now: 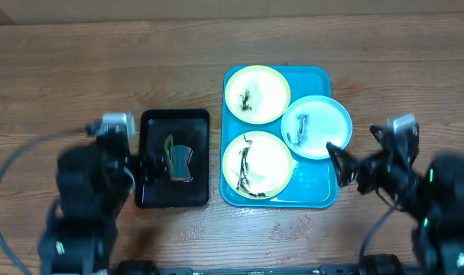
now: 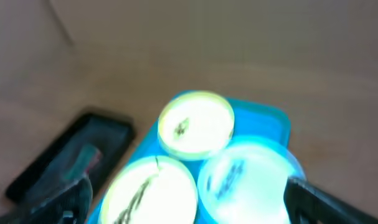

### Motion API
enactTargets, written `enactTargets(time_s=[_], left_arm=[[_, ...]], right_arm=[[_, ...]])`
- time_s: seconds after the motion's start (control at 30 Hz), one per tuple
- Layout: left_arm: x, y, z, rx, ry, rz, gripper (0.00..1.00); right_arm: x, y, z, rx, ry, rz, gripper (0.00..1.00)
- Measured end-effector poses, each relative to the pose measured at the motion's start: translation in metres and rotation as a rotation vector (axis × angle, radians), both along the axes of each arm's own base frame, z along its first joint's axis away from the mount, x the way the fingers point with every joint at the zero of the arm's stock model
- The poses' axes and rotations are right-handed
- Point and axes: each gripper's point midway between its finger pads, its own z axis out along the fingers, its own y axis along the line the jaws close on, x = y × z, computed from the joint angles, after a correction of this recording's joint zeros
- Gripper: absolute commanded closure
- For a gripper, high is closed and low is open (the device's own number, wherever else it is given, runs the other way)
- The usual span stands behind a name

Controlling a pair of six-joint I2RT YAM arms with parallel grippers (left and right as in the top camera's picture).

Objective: Clean dirty plates on tray and stack at the side

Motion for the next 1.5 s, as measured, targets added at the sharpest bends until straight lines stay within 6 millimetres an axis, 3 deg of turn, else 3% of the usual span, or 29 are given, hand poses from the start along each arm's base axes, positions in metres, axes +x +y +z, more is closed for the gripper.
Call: enactTargets(time_s=[0.17,0.3,0.4,0.5,0.57,0.73,0.93,1.1,1.2,1.33,1.5], left_arm=[[0.017,-0.002,-0.007,0.003,0.267,-0.006,0.0],[0.027,-0.008,-0.033,-0.023,0.434,-0.024,0.0],[0.025,-0.013,-0.061,-0.054,0.575,-0.034,0.19],[0.021,-0.015,-0.09,-0.062,0.725,-0.03,0.21],[0.022,-0.015,-0.106,-0.047,0.793,-0.02,0.28],[0.028,-0.01,-0.159,0.044,0.939,0.085,0.37],[0.033,-0.006,-0.224,0.095,1.036,0.166,0.55],[0.048,-0.014,-0.252,0.051,1.03,0.161,0.69],[0.052,-0.025,-0.255,0.032,1.022,0.128,0.96],[0.05,-0.033,-0.257,0.089,1.013,0.102,0.96],[0.043,-0.032,-0.245,0.126,1.057,0.103,0.53]], right_arm=[[0.03,0.005,-0.002,0.003,0.237,0.016,0.0],[0.044,0.021,-0.027,0.06,0.412,0.093,0.0],[0.044,0.032,-0.054,0.112,0.56,0.141,0.0],[0.047,0.035,-0.079,0.144,0.692,0.131,0.0],[0.048,0.035,-0.093,0.147,0.75,0.102,0.0],[0.035,0.037,-0.138,0.061,0.878,-0.007,0.02],[0.015,0.044,-0.184,-0.073,0.94,-0.112,0.16],[0.015,0.045,-0.2,-0.096,0.927,-0.156,0.23],[0.019,0.043,-0.205,-0.097,0.91,-0.173,0.24],[0.016,0.04,-0.211,-0.101,0.92,-0.188,0.24],[0.02,0.041,-0.21,-0.095,0.906,-0.191,0.23]])
